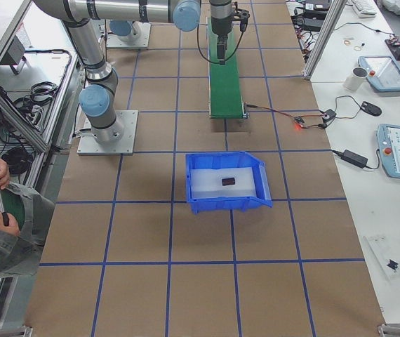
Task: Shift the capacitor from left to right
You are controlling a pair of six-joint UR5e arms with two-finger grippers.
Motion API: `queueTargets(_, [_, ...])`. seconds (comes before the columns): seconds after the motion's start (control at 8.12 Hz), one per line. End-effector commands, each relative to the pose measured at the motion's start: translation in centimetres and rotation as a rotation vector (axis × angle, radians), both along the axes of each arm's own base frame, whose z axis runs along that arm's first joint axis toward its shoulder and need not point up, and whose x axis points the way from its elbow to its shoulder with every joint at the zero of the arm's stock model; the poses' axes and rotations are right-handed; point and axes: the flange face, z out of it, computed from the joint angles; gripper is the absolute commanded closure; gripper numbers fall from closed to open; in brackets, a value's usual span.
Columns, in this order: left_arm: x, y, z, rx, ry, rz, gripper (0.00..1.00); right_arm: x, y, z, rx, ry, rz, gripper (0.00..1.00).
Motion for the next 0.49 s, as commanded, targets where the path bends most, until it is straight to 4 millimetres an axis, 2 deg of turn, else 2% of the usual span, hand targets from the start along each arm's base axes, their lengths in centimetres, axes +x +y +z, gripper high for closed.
queueTargets(0.0, [-0.01, -0.02, 0.05, -0.002, 0.000, 0.000, 0.00, 0.12, -0.04, -0.18, 0.006, 0.005, 0.011, 0.00])
queueTargets(0.37, [-0.01, 0.00, 0.04, 0.000, 0.000, 0.000, 0.00, 0.09, -0.02, -0.07, 0.001, 0.009, 0.017, 0.00])
